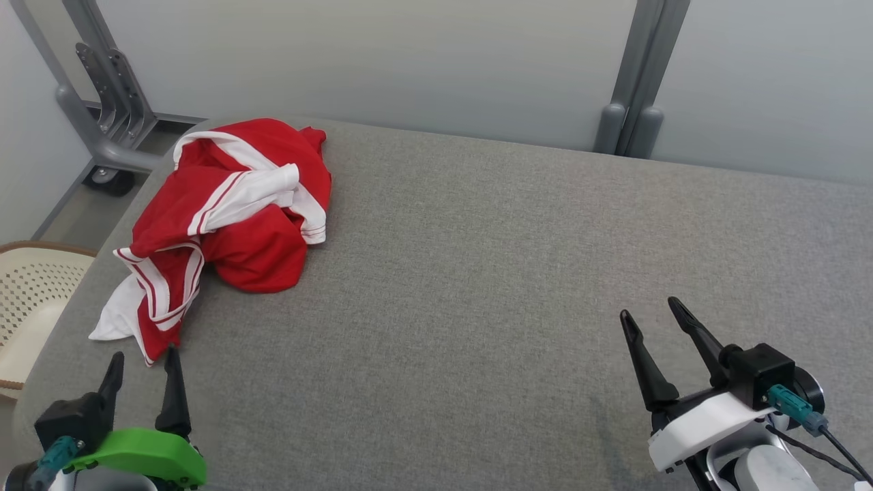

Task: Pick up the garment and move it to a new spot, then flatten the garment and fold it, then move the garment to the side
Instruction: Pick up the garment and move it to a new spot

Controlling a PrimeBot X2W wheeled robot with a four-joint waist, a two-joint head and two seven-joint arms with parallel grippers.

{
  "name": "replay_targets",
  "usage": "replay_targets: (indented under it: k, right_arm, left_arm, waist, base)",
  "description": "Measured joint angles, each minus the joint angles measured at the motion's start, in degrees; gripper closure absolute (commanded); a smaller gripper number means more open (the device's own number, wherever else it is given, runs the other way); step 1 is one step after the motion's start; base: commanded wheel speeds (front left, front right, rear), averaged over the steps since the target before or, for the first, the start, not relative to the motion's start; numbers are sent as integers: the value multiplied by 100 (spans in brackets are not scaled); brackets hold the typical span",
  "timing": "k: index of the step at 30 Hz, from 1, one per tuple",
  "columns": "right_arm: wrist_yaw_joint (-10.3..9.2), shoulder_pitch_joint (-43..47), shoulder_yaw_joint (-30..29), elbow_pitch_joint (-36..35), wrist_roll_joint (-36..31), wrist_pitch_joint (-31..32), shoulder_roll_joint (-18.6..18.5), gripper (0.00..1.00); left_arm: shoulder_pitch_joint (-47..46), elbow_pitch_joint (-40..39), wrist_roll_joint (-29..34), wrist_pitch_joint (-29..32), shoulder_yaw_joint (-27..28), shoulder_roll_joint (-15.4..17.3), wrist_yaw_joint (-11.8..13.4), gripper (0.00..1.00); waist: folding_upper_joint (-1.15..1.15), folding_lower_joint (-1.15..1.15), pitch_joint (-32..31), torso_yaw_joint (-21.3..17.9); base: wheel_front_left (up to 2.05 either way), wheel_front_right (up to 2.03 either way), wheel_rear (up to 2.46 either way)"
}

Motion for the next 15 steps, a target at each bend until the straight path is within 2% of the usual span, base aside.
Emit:
replay_targets:
  k: [7,15]
  right_arm:
    - [52,-140,126,-157,-68,-1,-7,0]
    - [76,-341,122,-230,-142,-8,-140,0]
  left_arm:
    - [-399,221,-169,212,286,202,60,0]
    - [-931,598,-385,690,423,261,66,0]
  waist:
    - [0,0,289,-60]
    - [0,0,802,-209]
  base:
    - [0,0,0]
    - [0,0,0]
